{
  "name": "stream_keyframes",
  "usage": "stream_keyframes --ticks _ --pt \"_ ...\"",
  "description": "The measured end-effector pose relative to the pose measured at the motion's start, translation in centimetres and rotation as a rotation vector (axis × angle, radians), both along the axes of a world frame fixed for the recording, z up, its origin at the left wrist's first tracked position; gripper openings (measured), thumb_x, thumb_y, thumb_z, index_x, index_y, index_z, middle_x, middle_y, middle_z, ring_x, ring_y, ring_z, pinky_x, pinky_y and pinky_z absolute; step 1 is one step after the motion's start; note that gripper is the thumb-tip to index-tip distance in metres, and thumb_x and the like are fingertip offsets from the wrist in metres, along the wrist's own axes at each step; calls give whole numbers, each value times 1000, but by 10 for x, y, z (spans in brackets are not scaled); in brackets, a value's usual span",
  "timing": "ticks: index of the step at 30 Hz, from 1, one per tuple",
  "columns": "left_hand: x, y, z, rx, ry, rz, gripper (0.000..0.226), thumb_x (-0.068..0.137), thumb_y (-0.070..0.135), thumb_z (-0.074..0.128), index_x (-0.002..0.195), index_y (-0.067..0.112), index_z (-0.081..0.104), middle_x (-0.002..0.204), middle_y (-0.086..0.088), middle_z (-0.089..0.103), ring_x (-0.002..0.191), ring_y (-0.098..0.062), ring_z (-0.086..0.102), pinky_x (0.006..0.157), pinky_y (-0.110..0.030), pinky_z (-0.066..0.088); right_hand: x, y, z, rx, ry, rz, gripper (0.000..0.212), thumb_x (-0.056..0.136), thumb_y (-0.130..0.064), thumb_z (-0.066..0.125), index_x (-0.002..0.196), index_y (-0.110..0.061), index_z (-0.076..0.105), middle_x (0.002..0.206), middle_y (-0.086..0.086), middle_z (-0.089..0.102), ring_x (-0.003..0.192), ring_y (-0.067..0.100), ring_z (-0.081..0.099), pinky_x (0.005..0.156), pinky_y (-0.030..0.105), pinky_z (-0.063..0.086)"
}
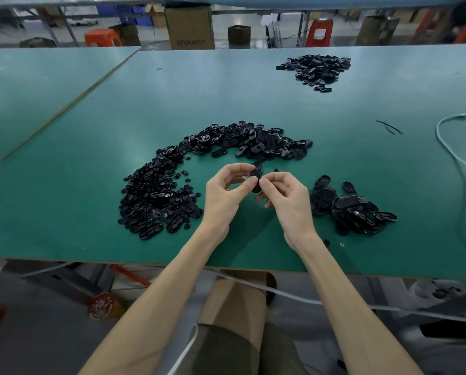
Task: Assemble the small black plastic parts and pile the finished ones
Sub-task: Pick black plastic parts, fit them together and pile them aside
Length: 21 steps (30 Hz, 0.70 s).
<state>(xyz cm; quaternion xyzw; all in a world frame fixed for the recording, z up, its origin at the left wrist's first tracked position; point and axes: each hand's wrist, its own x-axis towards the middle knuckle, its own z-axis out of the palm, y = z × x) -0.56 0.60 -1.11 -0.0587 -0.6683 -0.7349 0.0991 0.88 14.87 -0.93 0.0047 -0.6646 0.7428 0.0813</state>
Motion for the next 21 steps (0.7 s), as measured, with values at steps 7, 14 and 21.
stream_keyframes --ticks 7,14,21 --pt "1 0 1 -59 22 -87 21 89 11 78 110 13 75 108 -1 77 99 -15 70 90 -32 55 -1 -2 -1 -10 -7 -40 14 101 -21 68 98 -8 65 83 5 76 72 23 73 59 25 51" --pt "0 1 1 -47 14 -146 25 91 4 75 116 9 73 110 -3 77 97 -19 72 88 -28 56 -1 -1 0 27 14 -48 14 100 -21 69 95 -8 64 84 -1 73 70 21 73 56 25 51" --pt "1 2 3 -36 45 -153 27 91 -5 71 115 8 71 109 -2 76 91 -16 73 85 -24 54 -2 -1 0 5 4 -62 17 100 -25 69 97 -8 67 88 3 73 75 17 72 61 27 52"
